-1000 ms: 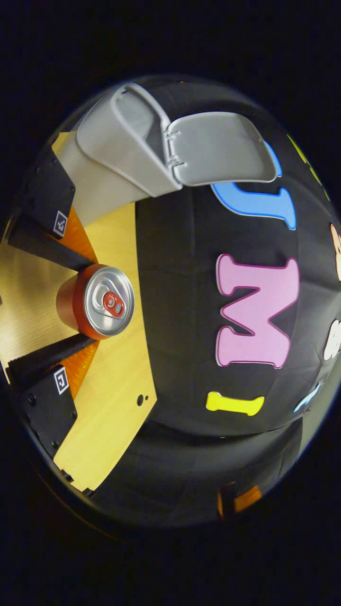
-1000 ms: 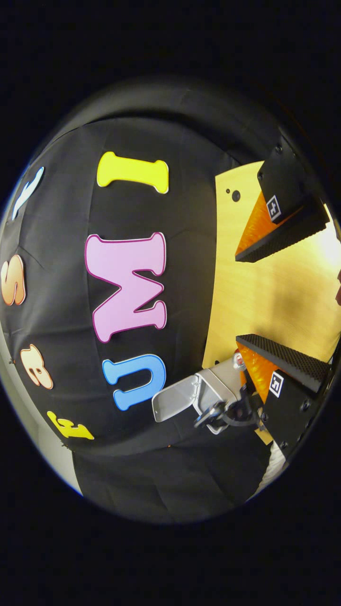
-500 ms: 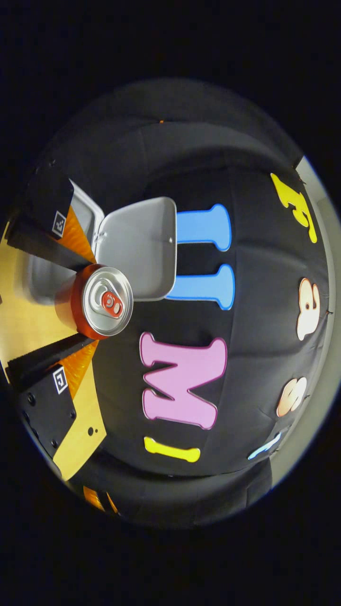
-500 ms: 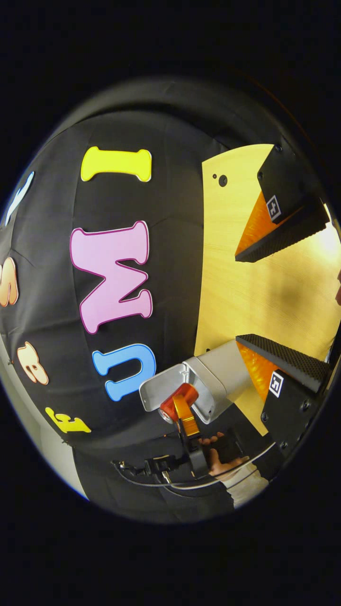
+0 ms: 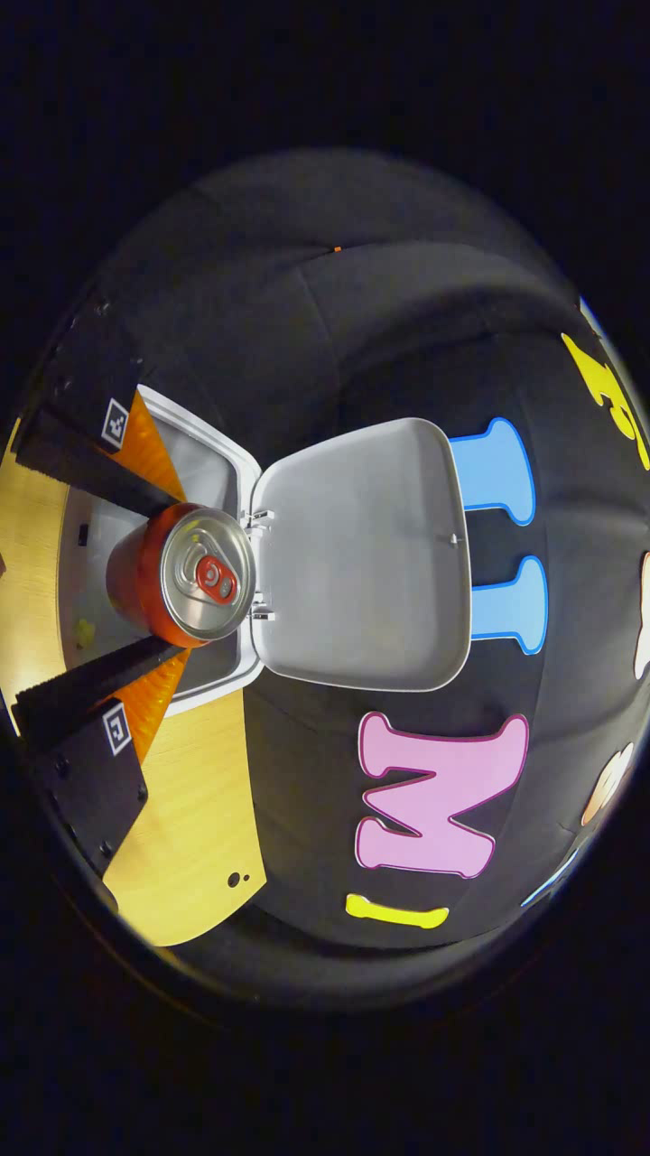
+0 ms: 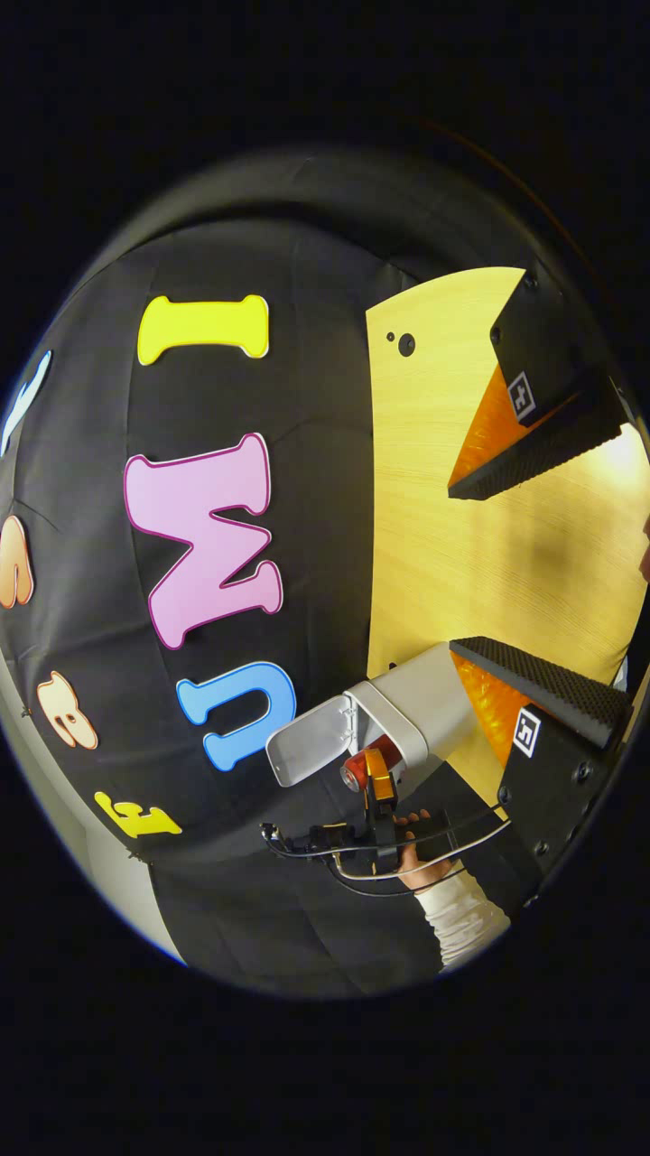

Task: Press the lid of the desktop garbage bin to open it, pick up the crumpled paper on the desktop and throw it into the bin, then pick up the pop can on the desktop and drop it into the bin, and finally close the garbage bin lid.

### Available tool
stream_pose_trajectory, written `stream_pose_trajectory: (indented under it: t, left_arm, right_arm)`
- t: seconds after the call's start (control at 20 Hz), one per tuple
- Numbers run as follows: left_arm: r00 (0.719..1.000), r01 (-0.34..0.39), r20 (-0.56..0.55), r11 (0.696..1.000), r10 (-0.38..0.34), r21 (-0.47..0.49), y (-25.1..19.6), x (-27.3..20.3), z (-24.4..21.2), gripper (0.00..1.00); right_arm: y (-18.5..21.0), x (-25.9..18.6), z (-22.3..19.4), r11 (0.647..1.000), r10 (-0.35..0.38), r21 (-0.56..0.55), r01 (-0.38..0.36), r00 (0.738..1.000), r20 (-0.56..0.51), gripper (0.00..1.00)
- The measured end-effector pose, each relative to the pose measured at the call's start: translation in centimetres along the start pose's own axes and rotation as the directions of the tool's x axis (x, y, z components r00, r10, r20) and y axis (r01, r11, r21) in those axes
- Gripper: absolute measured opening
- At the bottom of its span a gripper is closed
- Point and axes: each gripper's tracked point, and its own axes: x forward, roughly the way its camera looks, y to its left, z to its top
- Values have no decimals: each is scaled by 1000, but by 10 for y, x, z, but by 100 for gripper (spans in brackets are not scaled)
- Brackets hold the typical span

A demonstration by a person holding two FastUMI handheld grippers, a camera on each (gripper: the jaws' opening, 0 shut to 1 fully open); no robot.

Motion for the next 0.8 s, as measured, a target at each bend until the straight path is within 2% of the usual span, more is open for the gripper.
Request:
stream_pose_trajectory:
  t: [0.2,0.45,0.55,0.7,0.8]
  left_arm:
    - [999,-9,49,1000,9,-2,-2,-1,19,88]
    - [987,-33,156,999,32,6,-2,-16,67,88]
    - [978,-31,208,999,32,-7,-5,-24,93,88]
    - [946,-62,320,998,56,10,2,-33,146,88]
    - [937,-55,344,998,60,-24,2,-33,171,88]
  right_arm:
    - [-17,-7,1,1000,-22,9,22,1000,8,98]
    - [-33,-9,-8,998,-29,53,29,1000,-6,98]
    - [-40,-8,-12,999,-27,43,28,999,-18,98]
    - [-45,-2,-13,999,-9,43,10,1000,-24,98]
    - [-44,3,-11,998,10,54,-9,1000,-23,98]
